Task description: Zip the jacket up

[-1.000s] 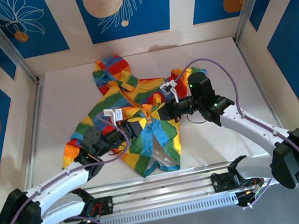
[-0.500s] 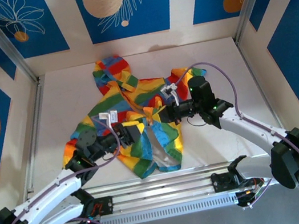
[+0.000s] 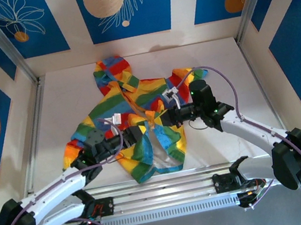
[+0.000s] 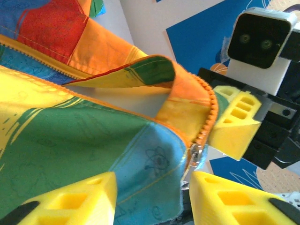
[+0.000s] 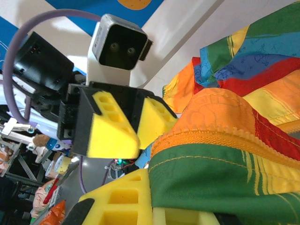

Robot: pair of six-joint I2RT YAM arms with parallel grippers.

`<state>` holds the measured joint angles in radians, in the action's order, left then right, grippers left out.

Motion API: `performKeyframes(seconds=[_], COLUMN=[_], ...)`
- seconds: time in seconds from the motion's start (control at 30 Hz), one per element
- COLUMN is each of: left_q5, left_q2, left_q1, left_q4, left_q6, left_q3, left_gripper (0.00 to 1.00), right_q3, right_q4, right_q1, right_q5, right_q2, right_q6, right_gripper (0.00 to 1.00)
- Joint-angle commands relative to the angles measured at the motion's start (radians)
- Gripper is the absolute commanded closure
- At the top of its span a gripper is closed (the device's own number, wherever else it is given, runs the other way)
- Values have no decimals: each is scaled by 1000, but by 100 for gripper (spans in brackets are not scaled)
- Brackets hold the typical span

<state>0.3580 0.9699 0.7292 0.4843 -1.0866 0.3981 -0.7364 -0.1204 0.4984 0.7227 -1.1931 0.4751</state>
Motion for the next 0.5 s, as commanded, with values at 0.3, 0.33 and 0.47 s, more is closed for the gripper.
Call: performKeyframes(seconds=[0.3, 0.33, 0.47], left_q5=[40, 36, 12], left_q2=[125, 114, 38], left_q1=[31, 30, 31], left_q4=[270, 266, 158], left_q6=[-78, -74, -22], left_q3=[-25, -28, -32], left_gripper=[67, 67, 93], right_q3=[30, 29, 18], right_q4=[10, 11, 21], right_q1=[9, 9, 9], right_q5=[8, 5, -7], right_q2=[14, 12, -11], right_q6=[10, 11, 10], right_gripper=[100, 100, 100])
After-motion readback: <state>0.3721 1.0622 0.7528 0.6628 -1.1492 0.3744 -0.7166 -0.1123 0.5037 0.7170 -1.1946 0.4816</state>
